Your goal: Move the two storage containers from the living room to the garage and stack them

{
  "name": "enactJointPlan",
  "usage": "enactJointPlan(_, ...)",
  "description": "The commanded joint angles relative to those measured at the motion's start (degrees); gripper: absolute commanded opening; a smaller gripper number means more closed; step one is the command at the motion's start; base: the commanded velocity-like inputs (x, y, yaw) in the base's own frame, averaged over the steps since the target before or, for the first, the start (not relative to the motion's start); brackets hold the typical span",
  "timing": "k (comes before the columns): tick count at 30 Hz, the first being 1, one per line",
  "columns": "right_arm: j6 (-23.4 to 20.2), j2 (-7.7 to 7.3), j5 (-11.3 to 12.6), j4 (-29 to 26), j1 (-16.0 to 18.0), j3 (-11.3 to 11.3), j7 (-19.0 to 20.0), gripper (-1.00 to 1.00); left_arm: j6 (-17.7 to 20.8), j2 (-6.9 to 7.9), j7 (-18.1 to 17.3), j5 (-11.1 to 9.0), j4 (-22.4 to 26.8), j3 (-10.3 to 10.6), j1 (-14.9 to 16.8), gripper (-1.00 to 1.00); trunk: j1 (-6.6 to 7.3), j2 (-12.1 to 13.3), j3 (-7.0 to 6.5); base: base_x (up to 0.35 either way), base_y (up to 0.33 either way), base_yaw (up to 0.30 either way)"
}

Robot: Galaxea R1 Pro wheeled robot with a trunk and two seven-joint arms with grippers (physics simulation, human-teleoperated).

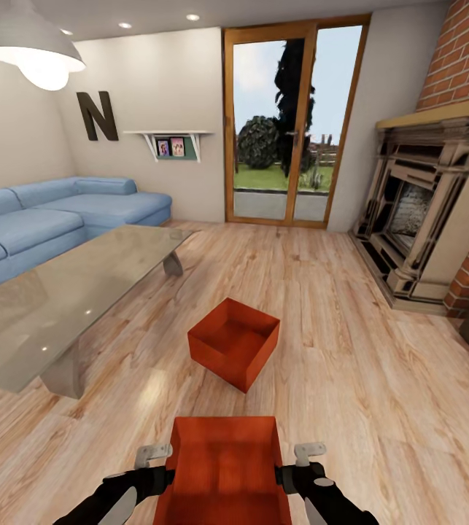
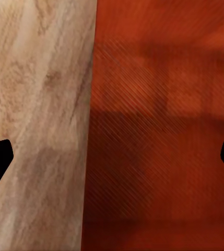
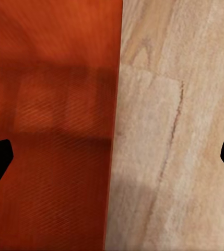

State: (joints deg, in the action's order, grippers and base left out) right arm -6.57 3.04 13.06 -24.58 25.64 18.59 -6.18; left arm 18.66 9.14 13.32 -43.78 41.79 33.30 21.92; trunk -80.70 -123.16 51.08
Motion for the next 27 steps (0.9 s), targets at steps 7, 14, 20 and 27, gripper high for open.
enactJointPlan(7, -0.3, -0.05, 0.6, -0.1, 0.0, 0.6, -0.5, 1.00, 0.1, 0.09, 0.6, -0.6, 0.1, 0.4, 0.1, 1.00, 0.01, 0.0, 0.05, 0.000, 0.000, 0.000)
enactJointPlan(14, -0.3, -0.05, 0.6, -0.1, 0.0, 0.6, -0.5, 1.00, 0.1, 0.09, 0.6, -0.6, 0.1, 0.4, 0.1, 1.00, 0.01, 0.0, 0.33, 0.000, 0.000, 0.000)
enactJointPlan(20, -0.3, -0.05, 0.6, -0.1, 0.0, 0.6, -0.5, 1.00, 0.0, 0.09, 0.7, -0.6, 0.1, 0.4, 0.1, 1.00, 0.01, 0.0, 0.78, 0.000, 0.000, 0.000)
enactJointPlan(27, -0.2, -0.05, 0.5, -0.1, 0.0, 0.6, -0.5, 1.00, -0.1, 0.09, 0.7, -0.6, 0.1, 0.4, 0.1, 1.00, 0.01, 0.0, 1.34, 0.000, 0.000, 0.000)
